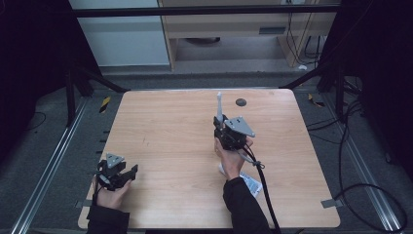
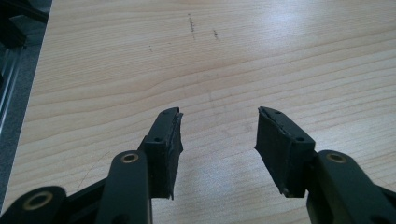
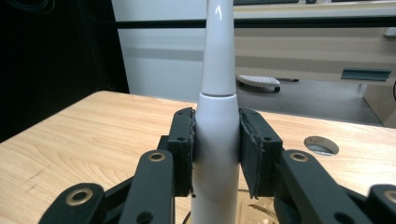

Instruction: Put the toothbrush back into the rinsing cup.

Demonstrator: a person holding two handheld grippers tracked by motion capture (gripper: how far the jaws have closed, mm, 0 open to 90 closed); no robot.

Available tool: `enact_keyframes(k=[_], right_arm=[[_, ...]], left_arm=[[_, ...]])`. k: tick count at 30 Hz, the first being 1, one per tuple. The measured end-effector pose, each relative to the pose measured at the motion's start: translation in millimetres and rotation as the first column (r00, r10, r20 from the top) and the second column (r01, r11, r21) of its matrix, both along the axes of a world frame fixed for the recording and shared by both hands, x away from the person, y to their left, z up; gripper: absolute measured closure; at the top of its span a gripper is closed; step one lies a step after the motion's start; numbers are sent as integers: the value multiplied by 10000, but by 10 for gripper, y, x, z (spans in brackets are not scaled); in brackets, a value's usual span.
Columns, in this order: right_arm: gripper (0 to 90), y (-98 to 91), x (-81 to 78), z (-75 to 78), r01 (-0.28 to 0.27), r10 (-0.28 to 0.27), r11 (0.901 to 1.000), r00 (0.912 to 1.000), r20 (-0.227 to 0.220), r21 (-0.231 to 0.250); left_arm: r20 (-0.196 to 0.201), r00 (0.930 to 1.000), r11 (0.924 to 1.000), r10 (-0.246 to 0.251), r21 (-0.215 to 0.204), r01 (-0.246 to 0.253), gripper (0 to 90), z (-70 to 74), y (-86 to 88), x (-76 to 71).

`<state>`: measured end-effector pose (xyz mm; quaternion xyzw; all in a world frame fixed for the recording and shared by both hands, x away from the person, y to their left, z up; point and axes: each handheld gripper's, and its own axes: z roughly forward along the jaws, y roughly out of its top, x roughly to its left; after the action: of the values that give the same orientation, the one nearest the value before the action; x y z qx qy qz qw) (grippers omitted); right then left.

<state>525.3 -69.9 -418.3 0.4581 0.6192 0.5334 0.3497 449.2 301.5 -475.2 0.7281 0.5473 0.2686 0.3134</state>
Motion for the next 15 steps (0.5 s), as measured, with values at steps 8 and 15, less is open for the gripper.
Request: enact_keyframes(k=[8,15], right_arm=[[676,-10,-11,-41,24,-27,9999,9996,-278,-100],[675,-6,-26,-92,44,-52,9998,9990,-452,-189]], left_arm=[[2,10000,10000,1,-3,-1,490,0,-3,1],[1,10000,10000,5,-2,-5,491,-1,-1,1]])
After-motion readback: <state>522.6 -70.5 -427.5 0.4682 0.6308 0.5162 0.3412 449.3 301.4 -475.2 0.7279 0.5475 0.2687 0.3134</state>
